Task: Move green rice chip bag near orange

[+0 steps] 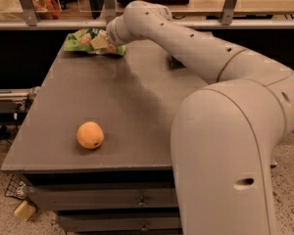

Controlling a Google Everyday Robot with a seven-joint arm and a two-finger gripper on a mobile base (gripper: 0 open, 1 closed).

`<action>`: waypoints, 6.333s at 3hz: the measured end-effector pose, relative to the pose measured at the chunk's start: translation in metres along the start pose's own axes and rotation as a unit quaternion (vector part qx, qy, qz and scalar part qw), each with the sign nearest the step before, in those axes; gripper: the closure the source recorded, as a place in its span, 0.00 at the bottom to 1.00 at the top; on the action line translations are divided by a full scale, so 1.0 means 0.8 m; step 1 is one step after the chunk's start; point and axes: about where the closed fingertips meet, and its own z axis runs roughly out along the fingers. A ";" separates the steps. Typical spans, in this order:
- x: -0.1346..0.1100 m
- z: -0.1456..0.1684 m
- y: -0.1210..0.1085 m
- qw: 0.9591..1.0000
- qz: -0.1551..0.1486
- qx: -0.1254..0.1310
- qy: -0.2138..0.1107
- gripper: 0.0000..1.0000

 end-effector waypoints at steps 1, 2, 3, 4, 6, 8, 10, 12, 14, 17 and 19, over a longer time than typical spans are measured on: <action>0.007 0.000 -0.001 1.000 0.008 0.001 0.003 0.61; 0.006 -0.007 -0.001 1.000 0.010 0.006 0.003 0.83; -0.014 -0.029 0.005 1.000 -0.002 0.018 -0.009 1.00; -0.047 -0.066 0.022 0.999 -0.022 0.037 -0.027 1.00; -0.068 -0.163 0.037 0.993 -0.046 0.099 -0.046 1.00; -0.001 -0.278 0.039 0.988 -0.026 0.146 -0.049 1.00; 0.075 -0.301 0.091 0.992 0.044 0.102 -0.053 1.00; 0.097 -0.309 0.159 0.995 0.081 0.032 -0.044 1.00; 0.129 -0.355 0.147 0.990 0.133 -0.027 -0.023 1.00; 0.161 -0.347 0.137 0.981 0.170 -0.085 0.029 0.30; 0.149 -0.349 0.125 0.982 0.156 -0.097 0.053 0.00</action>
Offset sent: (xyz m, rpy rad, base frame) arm -0.0094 -0.0159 0.0084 0.0075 0.0008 -0.0442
